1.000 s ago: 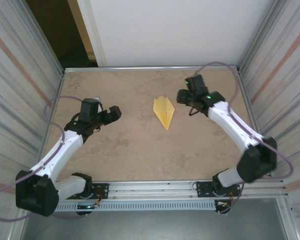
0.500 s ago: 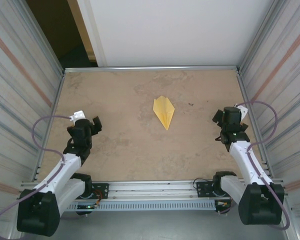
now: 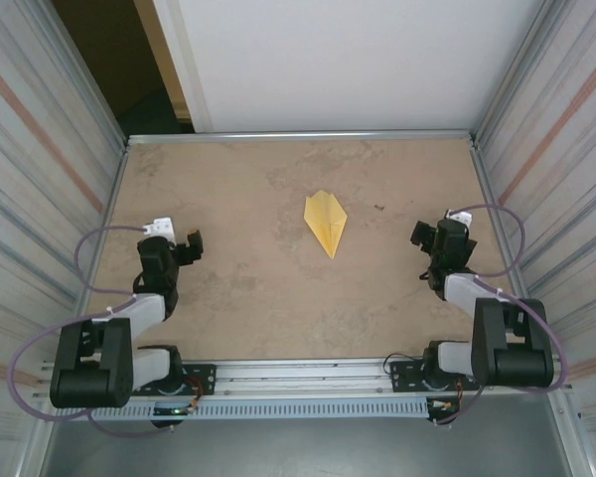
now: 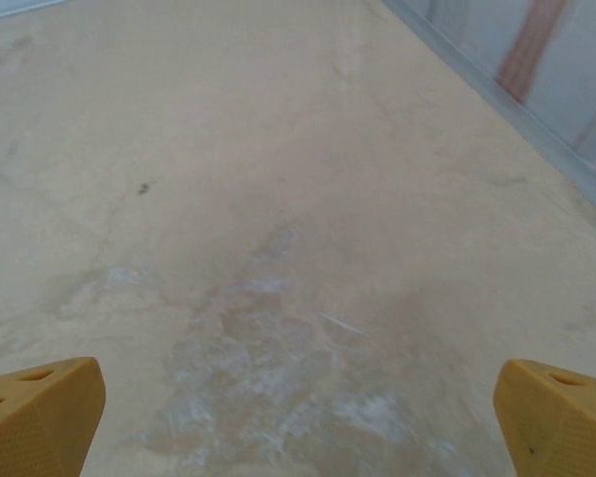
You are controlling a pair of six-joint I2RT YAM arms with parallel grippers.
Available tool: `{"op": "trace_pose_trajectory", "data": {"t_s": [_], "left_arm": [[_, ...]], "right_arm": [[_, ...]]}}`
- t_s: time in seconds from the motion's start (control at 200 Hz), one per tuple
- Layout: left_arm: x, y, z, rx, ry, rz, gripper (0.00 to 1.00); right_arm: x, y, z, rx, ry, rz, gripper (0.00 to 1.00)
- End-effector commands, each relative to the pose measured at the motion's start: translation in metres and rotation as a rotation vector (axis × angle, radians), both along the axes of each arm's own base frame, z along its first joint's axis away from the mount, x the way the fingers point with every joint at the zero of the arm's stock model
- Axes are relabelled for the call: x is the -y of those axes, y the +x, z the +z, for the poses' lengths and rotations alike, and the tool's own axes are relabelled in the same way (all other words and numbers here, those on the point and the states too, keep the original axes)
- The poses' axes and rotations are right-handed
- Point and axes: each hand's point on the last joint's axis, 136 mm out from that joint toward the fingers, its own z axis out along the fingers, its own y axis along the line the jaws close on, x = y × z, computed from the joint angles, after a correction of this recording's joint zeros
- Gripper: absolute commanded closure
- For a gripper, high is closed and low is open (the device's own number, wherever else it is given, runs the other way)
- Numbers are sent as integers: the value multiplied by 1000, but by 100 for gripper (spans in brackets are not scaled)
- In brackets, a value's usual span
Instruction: Fold a paper plane with a square sheet of paper (pick it up from the middle)
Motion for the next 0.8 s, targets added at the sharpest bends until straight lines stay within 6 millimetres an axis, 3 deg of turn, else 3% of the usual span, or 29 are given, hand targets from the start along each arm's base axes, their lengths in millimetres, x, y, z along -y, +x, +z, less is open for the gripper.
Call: {"op": "trace_pose_trajectory", "data": {"t_s": [0.0, 0.08, 0.271, 0.546, 0.792], "left_arm": [[15, 14, 23, 117, 2, -120, 1], [17, 22, 17, 103, 15, -135, 1], [17, 35, -4, 65, 12, -138, 1], [22, 49, -14, -22, 86, -111, 1], [25, 49, -13, -12, 95, -123, 1]], "right_arm": [[-12, 20, 20, 125, -23, 113, 1], [-16, 27, 19, 152, -18, 145, 1], [-24, 36, -6, 129, -3, 198, 1], [-26, 39, -9, 95, -36, 190, 1], [-26, 40, -7, 100, -37, 191, 1]]}}
